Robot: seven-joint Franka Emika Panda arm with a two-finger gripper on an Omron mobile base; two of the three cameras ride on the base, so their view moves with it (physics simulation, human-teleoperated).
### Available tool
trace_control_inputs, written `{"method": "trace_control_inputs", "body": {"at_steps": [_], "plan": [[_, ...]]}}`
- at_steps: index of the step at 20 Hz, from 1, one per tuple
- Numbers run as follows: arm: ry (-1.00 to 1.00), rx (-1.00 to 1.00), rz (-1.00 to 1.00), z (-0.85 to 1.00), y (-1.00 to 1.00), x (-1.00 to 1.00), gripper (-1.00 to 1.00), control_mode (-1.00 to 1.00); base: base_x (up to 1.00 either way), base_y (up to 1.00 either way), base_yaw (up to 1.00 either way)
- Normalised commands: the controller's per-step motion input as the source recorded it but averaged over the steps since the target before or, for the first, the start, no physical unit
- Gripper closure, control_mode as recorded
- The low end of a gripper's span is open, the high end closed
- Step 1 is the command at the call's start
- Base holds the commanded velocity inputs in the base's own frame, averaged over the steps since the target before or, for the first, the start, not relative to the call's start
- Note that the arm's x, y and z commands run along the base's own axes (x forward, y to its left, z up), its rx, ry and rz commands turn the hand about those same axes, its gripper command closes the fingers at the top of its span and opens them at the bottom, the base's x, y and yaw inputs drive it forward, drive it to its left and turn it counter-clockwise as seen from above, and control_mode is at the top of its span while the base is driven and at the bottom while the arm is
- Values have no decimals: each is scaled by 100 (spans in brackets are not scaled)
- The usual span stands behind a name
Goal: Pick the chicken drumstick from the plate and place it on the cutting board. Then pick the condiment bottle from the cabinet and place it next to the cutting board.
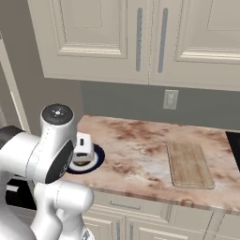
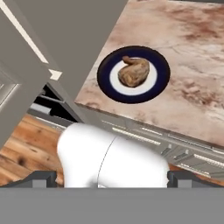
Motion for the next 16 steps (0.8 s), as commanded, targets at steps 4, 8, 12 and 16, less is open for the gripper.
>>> {"method": "trace_control_inputs", "body": {"at_steps": [4,8,12,16], "plan": [[0,0,0,-32,2,24,-100,-100,0,0,0],[0,0,0,-22,1,29,-100,-100,0,0,0],[0,1,0,-13,5,30,-100,-100,0,0,0],[0,1,0,-13,12,24,-100,-100,0,0,0]]}}
